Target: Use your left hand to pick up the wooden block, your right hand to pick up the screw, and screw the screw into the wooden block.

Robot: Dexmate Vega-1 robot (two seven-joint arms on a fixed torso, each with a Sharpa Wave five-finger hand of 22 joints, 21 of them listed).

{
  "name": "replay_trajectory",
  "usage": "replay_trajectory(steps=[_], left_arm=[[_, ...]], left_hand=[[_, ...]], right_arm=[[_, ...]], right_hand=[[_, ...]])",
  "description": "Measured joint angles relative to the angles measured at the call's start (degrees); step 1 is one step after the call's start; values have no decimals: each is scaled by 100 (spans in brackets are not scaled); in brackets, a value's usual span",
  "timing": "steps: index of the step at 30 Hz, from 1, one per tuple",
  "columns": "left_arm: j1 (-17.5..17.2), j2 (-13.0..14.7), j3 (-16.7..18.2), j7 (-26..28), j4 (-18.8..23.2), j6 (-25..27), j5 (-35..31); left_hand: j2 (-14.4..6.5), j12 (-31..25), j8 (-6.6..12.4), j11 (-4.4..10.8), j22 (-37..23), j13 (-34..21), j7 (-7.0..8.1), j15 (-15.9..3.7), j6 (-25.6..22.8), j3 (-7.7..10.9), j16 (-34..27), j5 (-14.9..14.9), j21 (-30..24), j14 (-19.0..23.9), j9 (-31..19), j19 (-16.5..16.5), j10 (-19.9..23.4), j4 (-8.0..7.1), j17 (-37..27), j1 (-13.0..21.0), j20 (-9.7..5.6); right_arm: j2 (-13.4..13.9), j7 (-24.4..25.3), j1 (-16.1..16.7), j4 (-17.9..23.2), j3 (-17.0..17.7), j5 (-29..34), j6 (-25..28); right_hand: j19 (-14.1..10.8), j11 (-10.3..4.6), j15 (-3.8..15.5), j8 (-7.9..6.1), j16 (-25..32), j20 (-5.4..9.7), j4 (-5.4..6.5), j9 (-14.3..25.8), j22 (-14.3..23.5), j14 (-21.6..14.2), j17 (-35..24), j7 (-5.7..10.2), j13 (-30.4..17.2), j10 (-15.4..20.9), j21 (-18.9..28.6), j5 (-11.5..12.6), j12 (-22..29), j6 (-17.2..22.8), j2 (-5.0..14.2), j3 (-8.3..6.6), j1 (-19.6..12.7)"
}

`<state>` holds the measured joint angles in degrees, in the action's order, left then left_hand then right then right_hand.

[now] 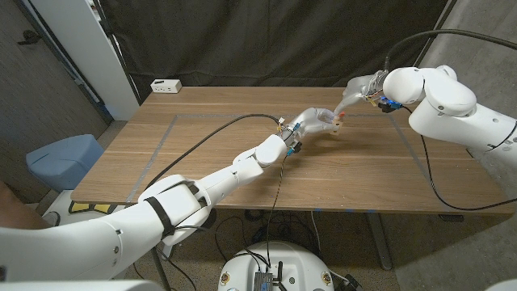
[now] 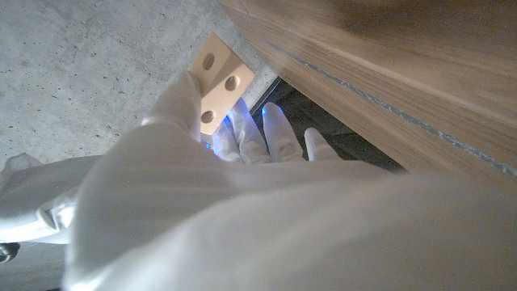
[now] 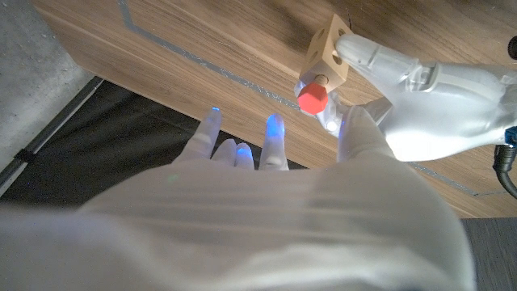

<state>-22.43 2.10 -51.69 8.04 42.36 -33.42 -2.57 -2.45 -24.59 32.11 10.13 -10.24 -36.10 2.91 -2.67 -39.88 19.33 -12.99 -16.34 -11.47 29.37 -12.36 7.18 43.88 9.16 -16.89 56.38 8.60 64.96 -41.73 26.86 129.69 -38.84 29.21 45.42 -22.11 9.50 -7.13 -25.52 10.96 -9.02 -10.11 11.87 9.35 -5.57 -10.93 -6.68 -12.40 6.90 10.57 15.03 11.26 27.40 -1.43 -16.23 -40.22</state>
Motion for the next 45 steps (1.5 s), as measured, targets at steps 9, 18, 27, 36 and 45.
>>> replay_trajectory(steps=[9,18,27,36,45], left_arm=[[2,0,-15,87,-9,-30,-58],[-18,18,-19,141,41,-30,-91],[-55,41,-21,186,131,-28,-128],[-82,57,-21,217,197,22,-156],[-98,70,-21,217,253,58,-163]], left_hand=[[0,0,0,0,-5,-1,0,0,0,-7,0,3,0,0,-4,0,0,7,0,0,0],[0,0,1,0,-4,-1,0,0,0,-25,0,4,0,0,-4,0,0,0,0,0,0],[0,0,1,0,-4,-2,0,0,0,-36,0,21,0,0,-4,0,0,-11,15,0,0],[0,0,1,-76,-3,-2,0,-1,0,-54,0,1,0,60,0,-1,76,7,14,0,-63],[1,-1,2,-115,-3,-3,0,-32,0,-88,-37,0,0,91,-2,24,114,-5,14,1,-88]], right_arm=[[-84,-257,-106,-58,-80,181,45],[-150,-437,-141,-70,-111,313,105],[-162,-485,-111,-43,-106,388,131],[-176,-495,-74,-34,-77,438,131],[-182,-483,-19,-26,-33,453,118]], right_hand=[[-31,45,-45,-57,34,-31,29,27,0,-46,0,34,0,46,0,-22,63,238,5,-64,-86],[-64,53,-46,-179,34,-59,26,53,1,-90,-1,89,16,102,0,-42,66,521,15,-153,-197],[-114,23,-34,-285,54,-9,23,80,1,-140,-1,157,16,192,0,-42,66,772,38,-245,-309],[-145,12,-3,-357,79,23,23,106,1,-232,-2,248,15,264,0,-42,108,967,83,-340,-415],[-207,-21,22,-439,79,22,27,145,1,-256,-2,310,15,296,0,-41,108,1110,99,-423,-520]])
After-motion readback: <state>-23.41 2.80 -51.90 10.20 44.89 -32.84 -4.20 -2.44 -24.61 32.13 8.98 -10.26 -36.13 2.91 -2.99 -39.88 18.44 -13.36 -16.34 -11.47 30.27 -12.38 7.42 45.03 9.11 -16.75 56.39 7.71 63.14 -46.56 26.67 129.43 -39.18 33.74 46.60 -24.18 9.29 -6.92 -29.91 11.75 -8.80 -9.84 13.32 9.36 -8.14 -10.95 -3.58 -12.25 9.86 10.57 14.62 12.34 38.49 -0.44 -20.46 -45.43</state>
